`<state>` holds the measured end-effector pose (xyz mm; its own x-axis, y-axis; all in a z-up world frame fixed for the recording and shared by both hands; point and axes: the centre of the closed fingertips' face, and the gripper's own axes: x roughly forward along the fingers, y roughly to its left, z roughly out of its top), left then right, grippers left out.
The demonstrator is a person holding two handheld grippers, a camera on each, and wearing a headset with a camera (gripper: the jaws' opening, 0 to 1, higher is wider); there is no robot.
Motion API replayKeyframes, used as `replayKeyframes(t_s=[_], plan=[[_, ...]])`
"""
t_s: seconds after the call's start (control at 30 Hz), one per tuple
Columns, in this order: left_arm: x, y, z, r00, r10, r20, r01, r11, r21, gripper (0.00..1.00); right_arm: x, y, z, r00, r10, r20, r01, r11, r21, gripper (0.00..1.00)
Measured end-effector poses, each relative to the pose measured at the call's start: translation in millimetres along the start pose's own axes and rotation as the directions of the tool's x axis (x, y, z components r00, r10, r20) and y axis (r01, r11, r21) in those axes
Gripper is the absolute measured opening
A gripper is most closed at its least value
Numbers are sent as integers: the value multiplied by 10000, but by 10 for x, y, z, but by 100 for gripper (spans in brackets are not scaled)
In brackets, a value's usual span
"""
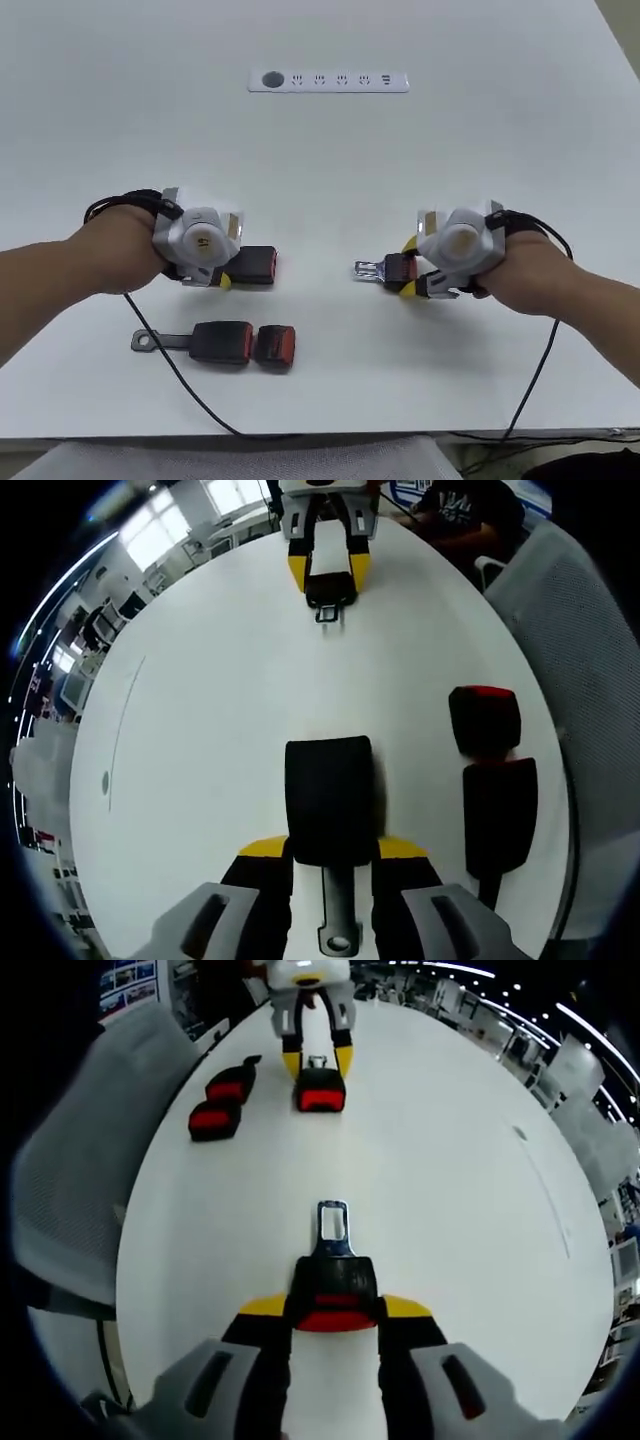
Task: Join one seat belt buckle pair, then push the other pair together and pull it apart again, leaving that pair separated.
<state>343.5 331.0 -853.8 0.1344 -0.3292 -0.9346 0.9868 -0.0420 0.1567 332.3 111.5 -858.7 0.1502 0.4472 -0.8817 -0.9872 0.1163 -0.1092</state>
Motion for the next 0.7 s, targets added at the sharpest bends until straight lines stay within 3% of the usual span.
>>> replayKeyframes(t_s=[0.7], plan=[[14, 9, -11, 9998, 188, 89, -188, 9998, -2, 31, 301, 121, 607, 9993, 149, 351, -143, 9998, -167, 33]])
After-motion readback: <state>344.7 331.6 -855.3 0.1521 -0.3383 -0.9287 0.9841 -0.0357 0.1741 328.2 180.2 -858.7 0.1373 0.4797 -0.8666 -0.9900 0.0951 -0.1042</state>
